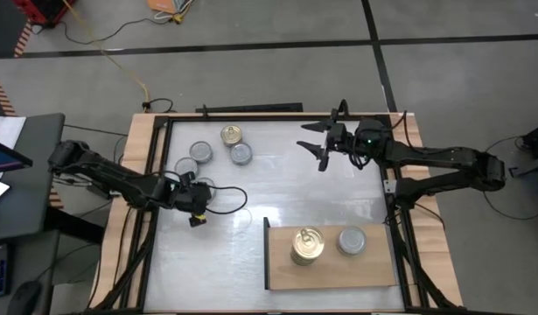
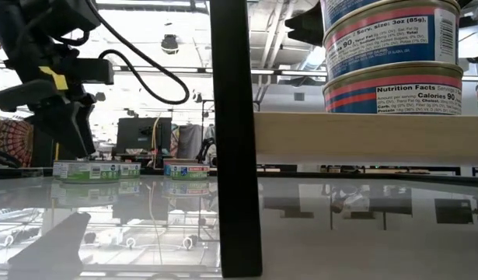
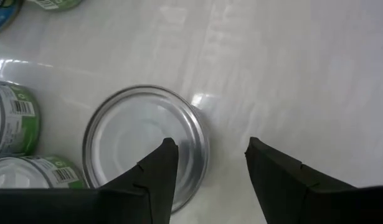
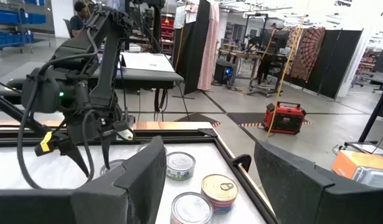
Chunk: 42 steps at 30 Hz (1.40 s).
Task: Stack canned seafood by type on shelf
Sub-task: Stack the green tuna can on top of the green tuna can on the shelf
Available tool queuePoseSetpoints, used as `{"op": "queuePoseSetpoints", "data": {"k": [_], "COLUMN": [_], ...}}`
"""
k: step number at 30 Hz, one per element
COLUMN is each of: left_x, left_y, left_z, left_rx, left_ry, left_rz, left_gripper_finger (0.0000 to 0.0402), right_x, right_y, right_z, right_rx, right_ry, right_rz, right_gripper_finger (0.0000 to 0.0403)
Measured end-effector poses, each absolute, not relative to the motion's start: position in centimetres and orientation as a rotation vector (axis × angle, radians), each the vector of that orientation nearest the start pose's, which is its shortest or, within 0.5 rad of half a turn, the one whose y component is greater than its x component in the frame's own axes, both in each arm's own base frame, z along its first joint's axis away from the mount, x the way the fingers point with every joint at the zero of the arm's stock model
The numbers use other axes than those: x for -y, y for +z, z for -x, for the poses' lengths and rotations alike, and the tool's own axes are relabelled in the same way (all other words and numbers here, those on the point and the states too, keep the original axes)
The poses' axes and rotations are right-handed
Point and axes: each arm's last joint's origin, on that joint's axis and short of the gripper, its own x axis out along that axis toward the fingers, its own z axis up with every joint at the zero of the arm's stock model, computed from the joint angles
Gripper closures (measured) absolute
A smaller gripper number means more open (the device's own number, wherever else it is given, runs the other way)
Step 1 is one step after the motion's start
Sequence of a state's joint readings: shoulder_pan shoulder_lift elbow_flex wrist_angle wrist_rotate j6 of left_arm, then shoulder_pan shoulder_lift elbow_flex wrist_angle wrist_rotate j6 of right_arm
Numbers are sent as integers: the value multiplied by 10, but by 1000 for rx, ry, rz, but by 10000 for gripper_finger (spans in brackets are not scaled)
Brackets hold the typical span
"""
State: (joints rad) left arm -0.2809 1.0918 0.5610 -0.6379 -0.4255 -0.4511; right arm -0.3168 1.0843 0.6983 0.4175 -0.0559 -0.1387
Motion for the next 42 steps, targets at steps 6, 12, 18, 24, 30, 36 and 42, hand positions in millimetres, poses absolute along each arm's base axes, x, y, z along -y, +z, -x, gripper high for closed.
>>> {"op": "queuePoseSetpoints", "data": {"k": [6,12,18,24,30,36,42], "left_x": [44,53,65,71,76,83,119], "left_y": [163,146,146,149,160,197,222], "left_z": [-177,-186,-193,-197,-203,-212,-232], "left_rx": [-1120,-1170,-1187,-1204,-1158,-1205,-1002], "left_ry": [347,360,348,307,304,303,100], "left_rz": [-155,-282,-242,-114,-39,8,-34], "left_gripper_finger": [245,311,394,401,401,401,395], "right_x": [74,74,74,74,74,74,76], "right_y": [303,303,303,303,303,302,301], "right_z": [-231,-231,-231,-231,-231,-231,-231], "right_rx": [13,13,15,16,16,9,-5], "right_ry": [-262,-262,-262,-262,-262,-261,-268], "right_rz": [144,144,144,133,121,91,87], "right_gripper_finger": [131,131,131,131,131,131,131]}}
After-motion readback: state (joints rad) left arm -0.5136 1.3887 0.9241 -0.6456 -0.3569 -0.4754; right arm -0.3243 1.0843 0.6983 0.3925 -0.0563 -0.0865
